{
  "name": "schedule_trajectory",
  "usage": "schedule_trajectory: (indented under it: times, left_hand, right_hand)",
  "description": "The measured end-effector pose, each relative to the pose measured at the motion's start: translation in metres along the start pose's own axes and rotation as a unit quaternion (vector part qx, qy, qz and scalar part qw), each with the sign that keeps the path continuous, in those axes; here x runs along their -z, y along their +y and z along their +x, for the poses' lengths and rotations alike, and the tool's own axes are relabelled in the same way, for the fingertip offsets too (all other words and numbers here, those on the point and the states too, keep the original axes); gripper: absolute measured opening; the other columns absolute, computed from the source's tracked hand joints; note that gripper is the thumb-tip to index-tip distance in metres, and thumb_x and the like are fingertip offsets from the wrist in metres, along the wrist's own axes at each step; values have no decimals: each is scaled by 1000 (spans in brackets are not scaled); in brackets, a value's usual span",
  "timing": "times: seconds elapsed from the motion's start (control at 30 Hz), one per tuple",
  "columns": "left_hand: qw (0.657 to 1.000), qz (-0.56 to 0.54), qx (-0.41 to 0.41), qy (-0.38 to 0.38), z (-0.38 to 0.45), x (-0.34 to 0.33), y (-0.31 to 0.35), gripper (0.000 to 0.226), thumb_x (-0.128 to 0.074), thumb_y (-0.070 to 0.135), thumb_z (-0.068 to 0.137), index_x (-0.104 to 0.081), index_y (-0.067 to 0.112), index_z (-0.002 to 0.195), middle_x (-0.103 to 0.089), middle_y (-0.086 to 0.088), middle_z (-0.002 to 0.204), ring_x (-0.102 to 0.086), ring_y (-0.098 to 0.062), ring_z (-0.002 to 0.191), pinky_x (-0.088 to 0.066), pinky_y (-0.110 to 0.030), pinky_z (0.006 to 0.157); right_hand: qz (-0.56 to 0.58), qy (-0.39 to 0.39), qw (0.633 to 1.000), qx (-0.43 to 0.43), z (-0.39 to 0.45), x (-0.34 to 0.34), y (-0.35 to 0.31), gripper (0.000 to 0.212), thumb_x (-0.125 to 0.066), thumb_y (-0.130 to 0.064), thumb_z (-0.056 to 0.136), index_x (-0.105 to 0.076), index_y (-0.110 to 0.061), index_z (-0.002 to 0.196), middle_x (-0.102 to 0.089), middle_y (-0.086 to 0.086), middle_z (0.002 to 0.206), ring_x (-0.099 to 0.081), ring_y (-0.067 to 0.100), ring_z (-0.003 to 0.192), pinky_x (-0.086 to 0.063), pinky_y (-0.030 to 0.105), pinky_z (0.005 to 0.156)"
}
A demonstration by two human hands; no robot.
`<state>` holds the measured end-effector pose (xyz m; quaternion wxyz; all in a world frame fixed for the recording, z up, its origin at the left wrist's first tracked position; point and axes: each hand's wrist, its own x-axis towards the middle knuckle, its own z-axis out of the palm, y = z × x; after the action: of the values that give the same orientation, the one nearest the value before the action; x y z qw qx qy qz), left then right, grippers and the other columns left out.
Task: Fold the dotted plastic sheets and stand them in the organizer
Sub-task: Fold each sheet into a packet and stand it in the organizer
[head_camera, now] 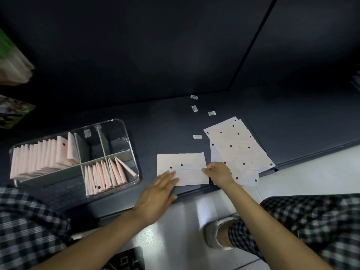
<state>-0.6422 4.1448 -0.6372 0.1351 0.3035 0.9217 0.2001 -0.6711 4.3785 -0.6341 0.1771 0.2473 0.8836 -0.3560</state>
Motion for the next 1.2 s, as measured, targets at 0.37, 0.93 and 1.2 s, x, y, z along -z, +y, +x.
schedule_trajectory:
  times: [0.37, 0.93, 1.2]
  left_hand:
    - [986, 133, -24, -103, -6, -13, -9, 62, -31, 42, 101, -2, 19, 152, 9, -1, 159, 8, -18, 146, 12, -29, 115]
    - [990, 107, -38, -83, 17, 4, -12, 35, -40, 43, 97, -44, 28, 129, -29, 8, 147, -30, -13, 133, -36, -31, 102]
    - [995, 85, -36, -41, 29, 5, -12, 29, -52, 47, 90, -53, 24, 109, -44, 10, 127, -38, -12, 122, -32, -27, 97]
  right_hand:
    - [-44, 75, 995, 39, -8, -6, 2, 17, -63, -25, 87, -51, -14, 91, -56, -1, 79, -55, 21, 86, -36, 27, 65]
    - [-356, 103, 808, 458, -41, -17, 22, 39, -91, -13, 43, -76, -15, 79, -74, 0, 95, -71, 13, 87, -57, 22, 70]
    - [-377, 103, 797, 461, -31, -4, 20, 24, -75, 1, 47, -65, -8, 67, -67, 4, 70, -63, 20, 61, -51, 24, 54]
